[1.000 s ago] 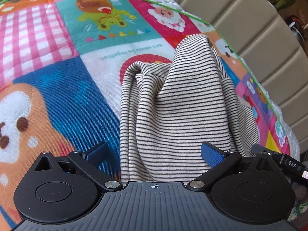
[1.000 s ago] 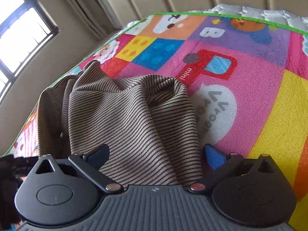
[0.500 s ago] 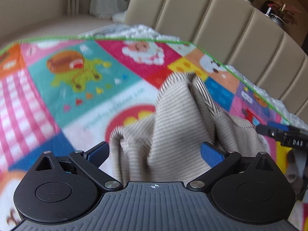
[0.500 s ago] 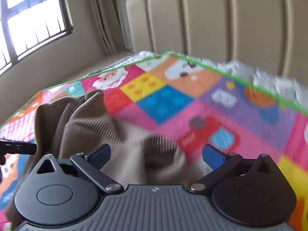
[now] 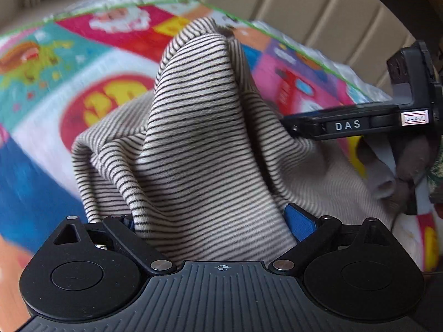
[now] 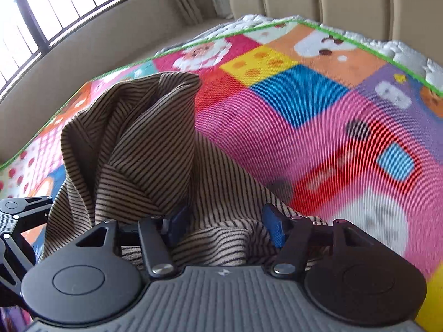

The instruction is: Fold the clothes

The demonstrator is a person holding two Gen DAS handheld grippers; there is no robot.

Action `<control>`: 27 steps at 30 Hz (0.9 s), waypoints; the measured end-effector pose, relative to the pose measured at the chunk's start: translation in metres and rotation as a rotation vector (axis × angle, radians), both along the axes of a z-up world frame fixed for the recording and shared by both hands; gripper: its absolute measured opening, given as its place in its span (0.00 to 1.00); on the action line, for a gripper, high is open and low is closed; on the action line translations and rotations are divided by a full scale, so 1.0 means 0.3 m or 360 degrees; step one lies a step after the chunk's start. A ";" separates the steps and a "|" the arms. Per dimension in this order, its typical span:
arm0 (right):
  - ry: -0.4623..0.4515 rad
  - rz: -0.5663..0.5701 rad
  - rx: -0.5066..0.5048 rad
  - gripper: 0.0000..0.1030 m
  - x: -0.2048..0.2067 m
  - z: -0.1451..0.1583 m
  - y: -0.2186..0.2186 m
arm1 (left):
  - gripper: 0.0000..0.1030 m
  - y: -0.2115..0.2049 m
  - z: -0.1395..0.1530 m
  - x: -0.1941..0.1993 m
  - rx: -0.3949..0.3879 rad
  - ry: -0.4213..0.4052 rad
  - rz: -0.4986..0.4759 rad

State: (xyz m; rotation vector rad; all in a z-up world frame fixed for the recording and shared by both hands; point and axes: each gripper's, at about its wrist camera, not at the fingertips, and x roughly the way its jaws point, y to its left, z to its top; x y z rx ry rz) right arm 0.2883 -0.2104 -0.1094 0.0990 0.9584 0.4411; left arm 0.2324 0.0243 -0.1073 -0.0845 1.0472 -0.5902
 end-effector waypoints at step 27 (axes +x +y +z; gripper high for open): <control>-0.0276 0.0226 -0.0388 0.88 -0.602 0.150 0.102 | 0.65 -0.208 0.077 -0.395 0.0839 -0.0139 0.0052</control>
